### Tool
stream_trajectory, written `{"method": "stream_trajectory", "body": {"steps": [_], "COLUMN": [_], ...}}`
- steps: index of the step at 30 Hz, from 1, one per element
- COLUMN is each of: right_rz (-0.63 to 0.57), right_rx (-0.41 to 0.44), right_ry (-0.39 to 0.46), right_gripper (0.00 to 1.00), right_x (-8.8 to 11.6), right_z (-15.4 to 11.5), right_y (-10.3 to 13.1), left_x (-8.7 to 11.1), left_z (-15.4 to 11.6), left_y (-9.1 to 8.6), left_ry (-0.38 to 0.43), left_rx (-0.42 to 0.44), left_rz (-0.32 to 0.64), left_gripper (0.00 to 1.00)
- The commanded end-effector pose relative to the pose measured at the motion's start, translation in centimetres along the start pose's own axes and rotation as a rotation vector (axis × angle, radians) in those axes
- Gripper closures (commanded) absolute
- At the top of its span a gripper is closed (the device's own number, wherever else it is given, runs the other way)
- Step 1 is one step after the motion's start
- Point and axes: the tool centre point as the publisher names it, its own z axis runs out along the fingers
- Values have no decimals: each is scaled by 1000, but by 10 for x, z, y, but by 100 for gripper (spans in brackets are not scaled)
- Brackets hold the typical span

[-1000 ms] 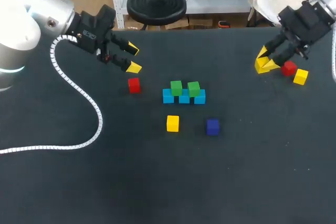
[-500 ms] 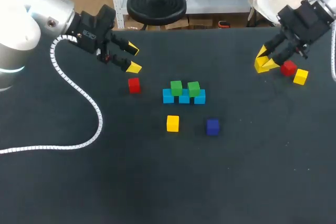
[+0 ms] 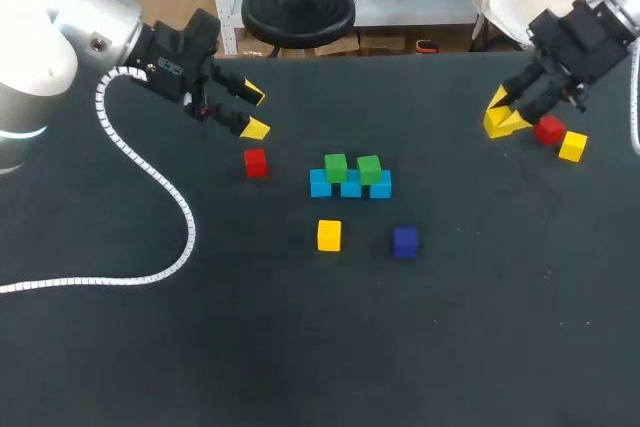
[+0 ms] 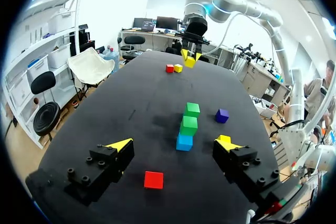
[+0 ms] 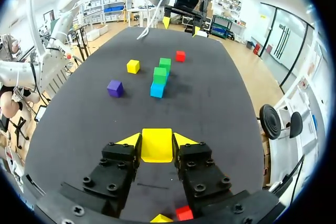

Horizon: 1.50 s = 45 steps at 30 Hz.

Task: Place the blue cubes, place green cubes on the blue cubes, place the yellow cubes on the green cubes, then place the red cubes on the yellow cubes, and place purple cube on the red cubes.

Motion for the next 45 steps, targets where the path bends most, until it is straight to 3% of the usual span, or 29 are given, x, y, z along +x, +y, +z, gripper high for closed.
{"method": "stream_trajectory", "body": {"steps": [1, 5, 13, 22, 32, 45], "right_rz": [-37, -81, -153, -157, -66, 6], "right_rx": [6, -7, 60, 28, 60, 116], "right_ry": [-16, 16, -7, -4, -10, -24], "right_gripper": [100, 100, 100, 100, 100, 100], "right_x": [-28, -54, -115, -163, -174, -173], "right_z": [9, 9, 18, 48, 66, 79], "right_y": [-27, -55, -93, -100, -63, -25], "left_x": [-1, -1, -1, -1, -1, -1], "left_z": [0, 0, 0, 0, 0, 0], "left_y": [2, 2, 2, 2, 2, 2], "left_ry": [3, 3, 3, 3, 3, 3], "left_rx": [3, 3, 3, 3, 3, 3], "left_rz": [-1, -1, -1, -1, -1, -1], "left_gripper": [0, 0, 0, 0, 0, 0]}}
